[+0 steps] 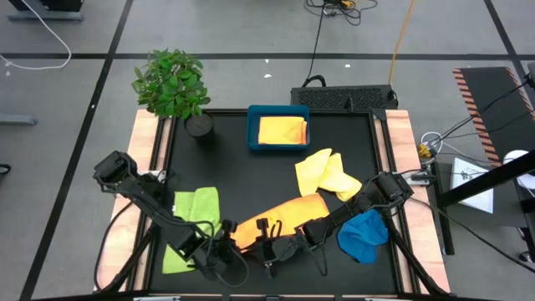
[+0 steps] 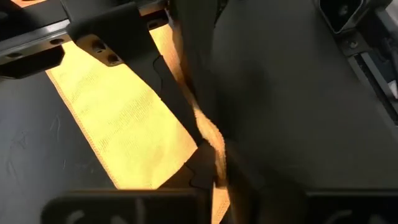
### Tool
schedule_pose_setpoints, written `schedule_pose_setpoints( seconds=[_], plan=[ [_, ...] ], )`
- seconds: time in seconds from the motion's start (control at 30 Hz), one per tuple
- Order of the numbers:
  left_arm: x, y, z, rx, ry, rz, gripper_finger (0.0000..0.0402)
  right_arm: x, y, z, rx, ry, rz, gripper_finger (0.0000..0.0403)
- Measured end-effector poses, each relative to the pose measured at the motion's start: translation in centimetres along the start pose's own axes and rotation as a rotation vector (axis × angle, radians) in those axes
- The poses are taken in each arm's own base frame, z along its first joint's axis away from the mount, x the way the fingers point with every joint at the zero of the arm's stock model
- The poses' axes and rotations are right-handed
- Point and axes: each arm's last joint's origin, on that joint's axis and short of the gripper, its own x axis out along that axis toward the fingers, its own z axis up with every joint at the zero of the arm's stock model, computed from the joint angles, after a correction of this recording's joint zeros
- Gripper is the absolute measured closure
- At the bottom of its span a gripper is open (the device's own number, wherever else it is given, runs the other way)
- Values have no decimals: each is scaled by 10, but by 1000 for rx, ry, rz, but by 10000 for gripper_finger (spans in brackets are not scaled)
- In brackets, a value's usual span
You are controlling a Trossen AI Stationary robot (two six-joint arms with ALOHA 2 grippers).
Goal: Fold microfiber towels
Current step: Fold the orange microfiber towel
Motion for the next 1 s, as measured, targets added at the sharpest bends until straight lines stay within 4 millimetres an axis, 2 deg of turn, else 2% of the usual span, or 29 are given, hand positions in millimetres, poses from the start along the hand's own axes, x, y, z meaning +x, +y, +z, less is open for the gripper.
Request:
schedule_pose_setpoints(
  seconds=[0.13, 0.27, 0.47, 0.7, 0.9, 1.0],
  plan=[
    [-5, -3, 3, 51, 14, -15, 317, 0, 0, 1, 1, -4, -22, 398],
    [-16, -5, 4, 63, 62, 50, 268, -7, -2, 10, 4, -15, -48, 400],
    [-20, -15, -9, 53, 74, 106, 217, -30, 4, 33, -11, -27, -126, 401],
    [-12, -21, -33, 15, -30, 285, 200, -39, 7, 41, -9, -44, -138, 402],
    [4, -22, -51, -47, -116, 242, 199, -38, 5, 41, -3, -38, -142, 402],
    [5, -25, -58, -56, -127, 221, 199, -37, 1, 41, 2, -37, -151, 402]
  ],
)
